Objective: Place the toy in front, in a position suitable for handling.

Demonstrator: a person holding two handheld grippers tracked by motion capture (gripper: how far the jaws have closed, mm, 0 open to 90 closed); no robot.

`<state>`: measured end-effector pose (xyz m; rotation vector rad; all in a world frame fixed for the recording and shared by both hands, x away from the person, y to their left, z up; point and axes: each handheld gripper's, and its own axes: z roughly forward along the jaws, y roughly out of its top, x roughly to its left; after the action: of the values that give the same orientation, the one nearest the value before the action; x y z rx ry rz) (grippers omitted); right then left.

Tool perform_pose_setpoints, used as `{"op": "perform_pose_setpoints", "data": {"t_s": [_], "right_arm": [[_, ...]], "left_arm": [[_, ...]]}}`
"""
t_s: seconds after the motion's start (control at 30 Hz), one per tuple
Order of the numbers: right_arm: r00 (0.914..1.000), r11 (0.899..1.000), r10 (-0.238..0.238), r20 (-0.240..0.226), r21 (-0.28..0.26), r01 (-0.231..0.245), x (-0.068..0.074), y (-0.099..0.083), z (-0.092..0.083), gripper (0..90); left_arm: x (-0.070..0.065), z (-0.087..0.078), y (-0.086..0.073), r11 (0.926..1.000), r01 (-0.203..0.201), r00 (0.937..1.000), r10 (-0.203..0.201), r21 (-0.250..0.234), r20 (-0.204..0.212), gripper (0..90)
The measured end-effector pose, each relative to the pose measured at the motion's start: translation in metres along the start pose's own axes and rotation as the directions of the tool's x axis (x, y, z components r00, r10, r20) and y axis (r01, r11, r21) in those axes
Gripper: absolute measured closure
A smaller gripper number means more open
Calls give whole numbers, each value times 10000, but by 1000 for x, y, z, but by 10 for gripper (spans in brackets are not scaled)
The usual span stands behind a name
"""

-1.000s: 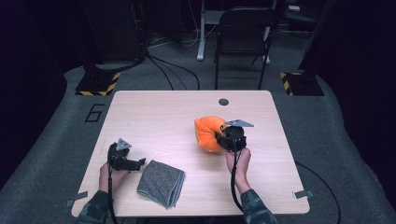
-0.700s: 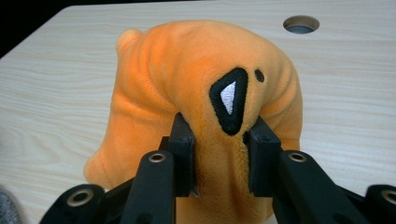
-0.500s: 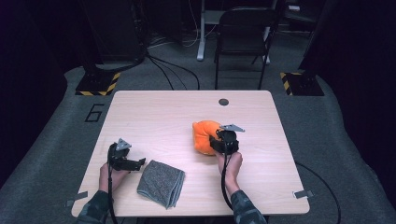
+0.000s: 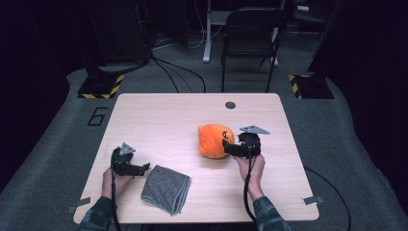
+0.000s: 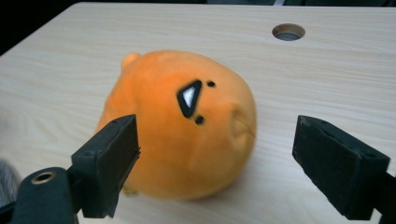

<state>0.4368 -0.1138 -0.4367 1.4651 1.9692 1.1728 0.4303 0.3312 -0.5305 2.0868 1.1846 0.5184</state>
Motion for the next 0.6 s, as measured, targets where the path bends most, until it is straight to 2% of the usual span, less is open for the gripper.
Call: {"op": "perform_pose_setpoints", "data": {"t_s": [0.17,0.27,0.3,0.33,0.43,0.5,0.57,0.6], "right_arm": [[9985,9981,-503,-226,333,510,-22,-15,-23,64],[9981,9964,-551,-281,630,568,-33,-28,-35,55],[9973,9947,-640,-348,788,666,-41,-34,-42,48],[9973,9947,-640,-348,788,666,-41,-34,-42,48],[9965,9920,-810,-220,956,828,-51,-43,-59,41],[9963,9916,-827,-224,983,845,-54,-46,-63,36],[9962,9909,-840,-246,1038,862,-61,-55,-74,34],[9962,9909,-840,-246,1038,862,-61,-55,-74,34]], "left_arm": [[0,0,0,10000,3,10000,-3,-2,3,11],[-1,1,0,10000,62,10000,-62,-67,-46,11],[0,0,1,10000,73,9999,-73,64,-75,15],[0,0,1,10000,73,9999,-73,64,-75,16],[0,0,0,9995,302,9992,-304,-85,-255,28],[1,-1,1,9994,355,9991,-354,19,-243,30],[3,-5,2,9970,760,9971,-760,-135,-42,29],[2,-10,4,9958,892,9960,-890,-211,76,29]]}}
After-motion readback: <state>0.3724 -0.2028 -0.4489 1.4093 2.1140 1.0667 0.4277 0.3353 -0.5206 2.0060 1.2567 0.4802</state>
